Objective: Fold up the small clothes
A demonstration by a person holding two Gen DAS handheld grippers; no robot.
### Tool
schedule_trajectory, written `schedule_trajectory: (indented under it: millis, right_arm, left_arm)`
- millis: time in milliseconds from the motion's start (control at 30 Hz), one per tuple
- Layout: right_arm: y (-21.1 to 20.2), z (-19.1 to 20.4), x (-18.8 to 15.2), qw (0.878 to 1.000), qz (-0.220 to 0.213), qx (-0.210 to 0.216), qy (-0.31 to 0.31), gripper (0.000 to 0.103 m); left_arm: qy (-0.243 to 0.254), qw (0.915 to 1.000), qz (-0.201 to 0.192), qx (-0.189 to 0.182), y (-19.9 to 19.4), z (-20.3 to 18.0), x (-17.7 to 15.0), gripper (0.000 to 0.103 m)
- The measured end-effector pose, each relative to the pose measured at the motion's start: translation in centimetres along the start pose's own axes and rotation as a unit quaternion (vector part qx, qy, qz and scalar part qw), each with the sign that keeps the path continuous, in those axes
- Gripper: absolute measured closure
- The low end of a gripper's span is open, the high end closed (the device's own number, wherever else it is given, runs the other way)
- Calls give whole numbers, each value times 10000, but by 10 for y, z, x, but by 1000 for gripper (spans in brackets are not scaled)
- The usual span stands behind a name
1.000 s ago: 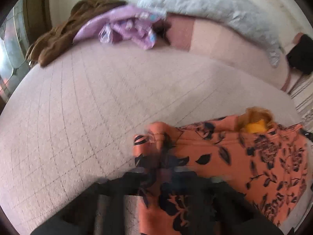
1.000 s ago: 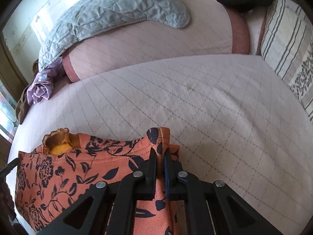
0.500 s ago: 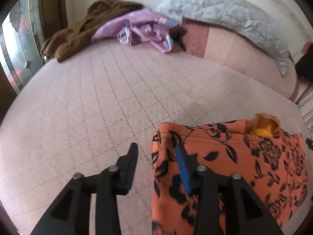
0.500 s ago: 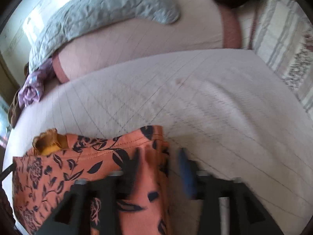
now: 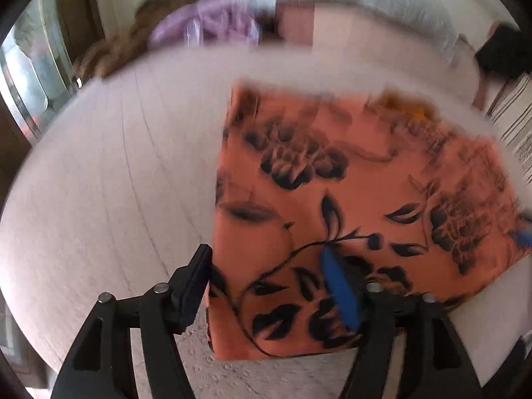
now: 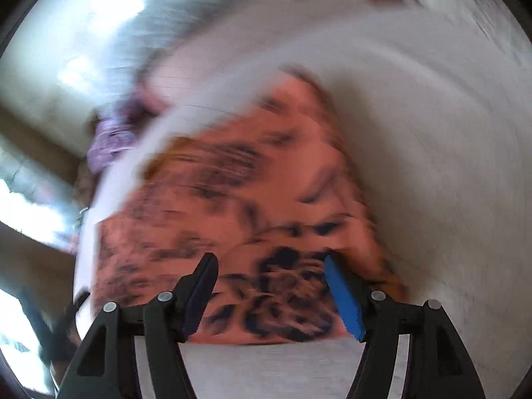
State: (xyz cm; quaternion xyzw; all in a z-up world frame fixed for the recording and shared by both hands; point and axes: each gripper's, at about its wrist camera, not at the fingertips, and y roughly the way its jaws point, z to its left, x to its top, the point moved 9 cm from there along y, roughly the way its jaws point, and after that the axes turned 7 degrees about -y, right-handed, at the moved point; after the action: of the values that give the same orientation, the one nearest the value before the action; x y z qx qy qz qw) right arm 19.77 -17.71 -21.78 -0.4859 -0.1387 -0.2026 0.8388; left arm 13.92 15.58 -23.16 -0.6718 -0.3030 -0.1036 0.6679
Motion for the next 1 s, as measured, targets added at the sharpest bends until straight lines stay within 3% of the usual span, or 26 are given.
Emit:
schedule_trajectory:
  millis: [100,167,233,433,667,700,733,767,800,900,1000]
  right_arm:
    - [-38,5,1,9988,-482,-54,72,35]
    - [-61,12,-6,9973,-730,77,-5,28]
    - [-73,10,-20,9965,-792,210,160,26]
    - [-40,-14,-67,9873,-407,658,1390,26]
    - [-24,-26,-40,9725,-746,842,2040,27]
    - [-21,-30,-36,9708,-798,780,2123,30]
    - [-18,-32,-32,9697,-835,731,2177,48]
    - [-13,-33,-29,9711,-776,665,2159,83]
    - [-9,-35,-28,9725,-648,631,2146,90]
    - [-8,-33,-24,9794,-614,362,1889,93]
    - [-52,-8,-18,9863,-1179,21,1157,94]
  left_arm:
    - [-424,9984,-387,16,-30,10,12,32]
    - [-498,9963,-697,-102,-49,8,17,31]
    - [-447,9963,-712,-165,-55,3,16,31]
    - [-476,9968,-563,-298,-61,-15,-4,31]
    - [-219,9976,-470,-468,-52,-58,-9,31]
    - [-138,9978,-443,-475,-47,-66,-9,31]
    - [-72,9979,-411,-492,-44,-73,-10,31]
    - [-4,9981,-364,-498,-40,-80,-11,31]
    - [57,9983,-318,-481,-36,-87,-11,31]
    - [168,9977,-367,-543,-41,-98,-8,31]
    - [243,9946,-780,-634,-58,-107,3,31]
